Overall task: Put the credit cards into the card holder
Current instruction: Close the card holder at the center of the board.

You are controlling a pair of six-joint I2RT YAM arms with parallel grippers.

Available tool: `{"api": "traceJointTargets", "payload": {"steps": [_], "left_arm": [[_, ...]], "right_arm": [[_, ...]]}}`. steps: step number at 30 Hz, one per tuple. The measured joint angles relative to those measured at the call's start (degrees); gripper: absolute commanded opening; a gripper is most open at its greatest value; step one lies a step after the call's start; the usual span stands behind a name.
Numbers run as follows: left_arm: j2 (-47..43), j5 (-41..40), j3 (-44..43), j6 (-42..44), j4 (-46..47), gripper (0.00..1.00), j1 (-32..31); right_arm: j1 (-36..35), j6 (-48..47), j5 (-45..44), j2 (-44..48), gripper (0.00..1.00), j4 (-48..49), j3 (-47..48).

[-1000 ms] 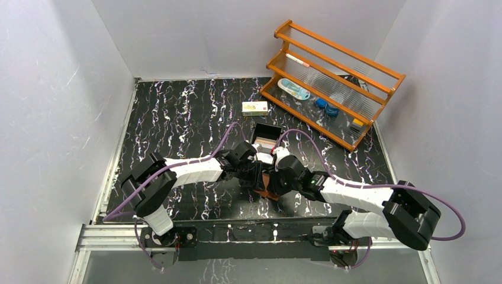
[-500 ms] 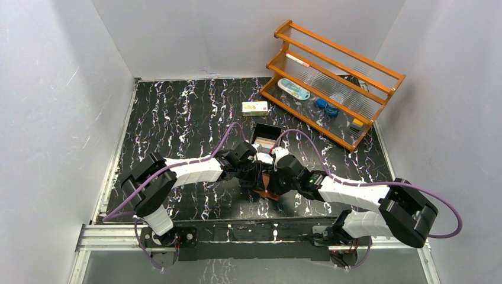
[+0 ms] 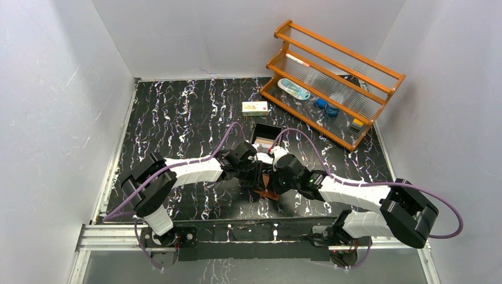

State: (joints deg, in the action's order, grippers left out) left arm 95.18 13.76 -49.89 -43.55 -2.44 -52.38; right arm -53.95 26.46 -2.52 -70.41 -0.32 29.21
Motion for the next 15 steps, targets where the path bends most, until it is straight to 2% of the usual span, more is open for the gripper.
{"api": "traceJointTargets", "payload": {"steps": [15], "left_arm": [[0.15,-0.42,-0.59,0.02,-0.81,0.25,-0.24]], "right_arm": [[0.00,-2.27,-1.38,0.72,0.00,-0.17,0.74]]}}
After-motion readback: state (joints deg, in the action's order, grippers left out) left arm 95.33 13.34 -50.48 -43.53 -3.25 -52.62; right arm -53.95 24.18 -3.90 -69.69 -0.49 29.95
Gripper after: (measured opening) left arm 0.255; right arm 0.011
